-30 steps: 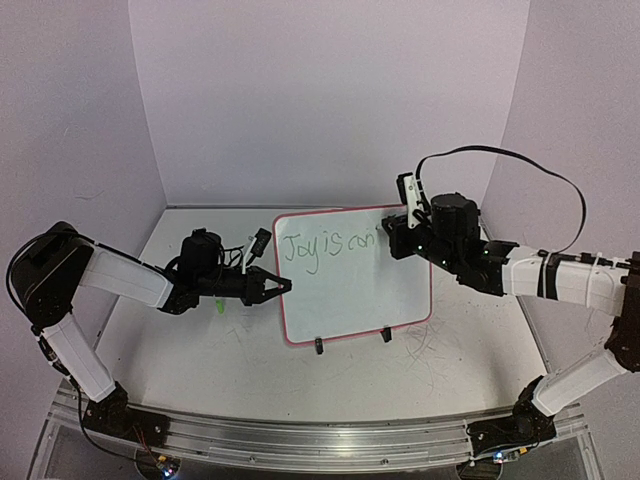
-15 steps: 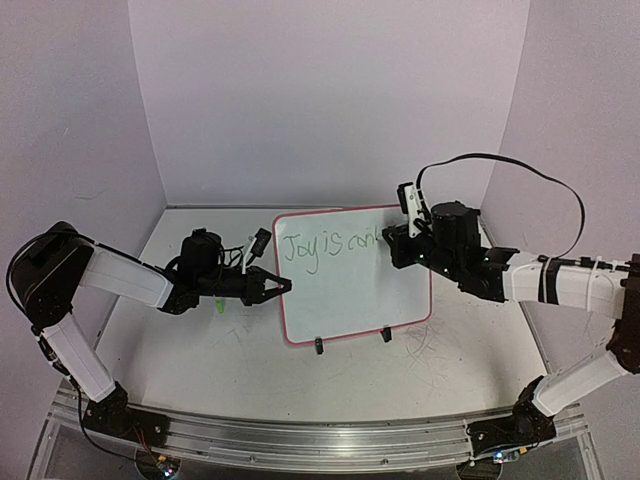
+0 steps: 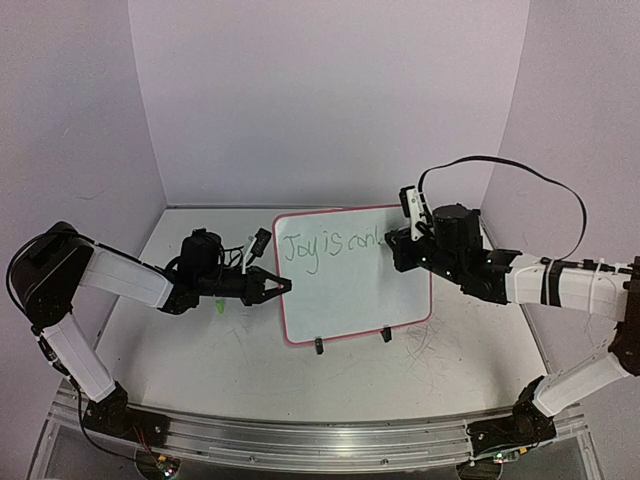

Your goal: Write a sentence on the whiteboard

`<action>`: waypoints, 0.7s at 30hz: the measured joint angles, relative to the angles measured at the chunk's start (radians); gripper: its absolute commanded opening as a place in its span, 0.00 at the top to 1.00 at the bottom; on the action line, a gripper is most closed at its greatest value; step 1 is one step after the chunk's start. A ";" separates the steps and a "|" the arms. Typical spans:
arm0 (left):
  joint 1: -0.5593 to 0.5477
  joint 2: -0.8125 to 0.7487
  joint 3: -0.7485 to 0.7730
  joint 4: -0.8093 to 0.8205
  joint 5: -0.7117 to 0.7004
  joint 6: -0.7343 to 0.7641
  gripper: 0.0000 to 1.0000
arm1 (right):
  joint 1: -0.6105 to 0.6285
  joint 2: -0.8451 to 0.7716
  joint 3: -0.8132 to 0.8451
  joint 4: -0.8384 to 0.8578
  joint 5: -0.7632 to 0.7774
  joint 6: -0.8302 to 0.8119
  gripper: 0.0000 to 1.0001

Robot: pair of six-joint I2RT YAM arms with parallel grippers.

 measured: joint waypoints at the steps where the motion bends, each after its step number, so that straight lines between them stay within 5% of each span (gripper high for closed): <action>1: 0.000 0.000 0.000 0.000 0.000 0.000 1.00 | 0.000 -0.003 0.000 -0.004 -0.001 -0.001 1.00; 21: -0.001 -0.002 0.000 0.000 0.000 0.003 1.00 | -0.002 0.005 0.041 0.017 -0.059 -0.019 1.00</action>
